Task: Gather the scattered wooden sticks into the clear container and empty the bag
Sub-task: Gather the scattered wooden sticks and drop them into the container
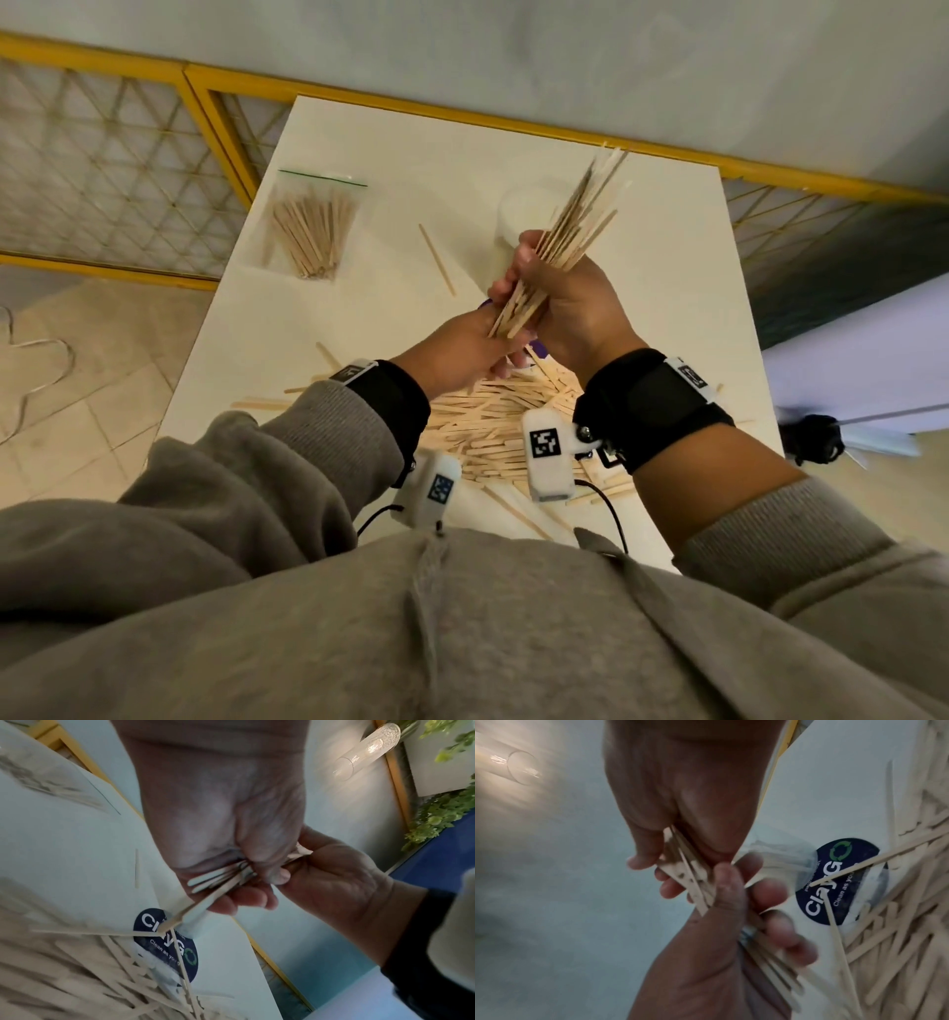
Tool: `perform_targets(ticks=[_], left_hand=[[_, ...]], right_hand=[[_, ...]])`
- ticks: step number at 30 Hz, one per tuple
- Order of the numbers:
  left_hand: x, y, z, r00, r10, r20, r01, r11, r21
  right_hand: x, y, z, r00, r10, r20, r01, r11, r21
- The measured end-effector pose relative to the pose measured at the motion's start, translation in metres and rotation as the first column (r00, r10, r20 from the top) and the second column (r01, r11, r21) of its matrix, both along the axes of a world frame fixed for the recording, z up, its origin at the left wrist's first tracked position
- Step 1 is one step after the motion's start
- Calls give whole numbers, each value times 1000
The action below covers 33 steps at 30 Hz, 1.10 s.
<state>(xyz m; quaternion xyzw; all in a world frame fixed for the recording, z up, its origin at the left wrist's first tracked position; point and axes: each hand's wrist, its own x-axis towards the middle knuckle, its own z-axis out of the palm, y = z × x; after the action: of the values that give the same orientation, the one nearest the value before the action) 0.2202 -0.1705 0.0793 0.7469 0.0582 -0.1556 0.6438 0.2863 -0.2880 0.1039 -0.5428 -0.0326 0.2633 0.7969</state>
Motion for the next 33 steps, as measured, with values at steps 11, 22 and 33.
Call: perform_targets(ticks=[11, 22, 33], left_hand=[[4, 15, -30, 882, 253, -399, -441, 740, -508], [19, 3, -16, 653, 299, -695, -738, 455, -498], [39, 11, -30, 726, 345, -595, -614, 715, -334]], right_hand=[[21, 9, 32, 941, -201, 272, 230, 970, -79], [-2, 25, 7, 971, -40, 234, 86, 978, -191], [22, 35, 9, 937, -105, 333, 192, 951, -242]])
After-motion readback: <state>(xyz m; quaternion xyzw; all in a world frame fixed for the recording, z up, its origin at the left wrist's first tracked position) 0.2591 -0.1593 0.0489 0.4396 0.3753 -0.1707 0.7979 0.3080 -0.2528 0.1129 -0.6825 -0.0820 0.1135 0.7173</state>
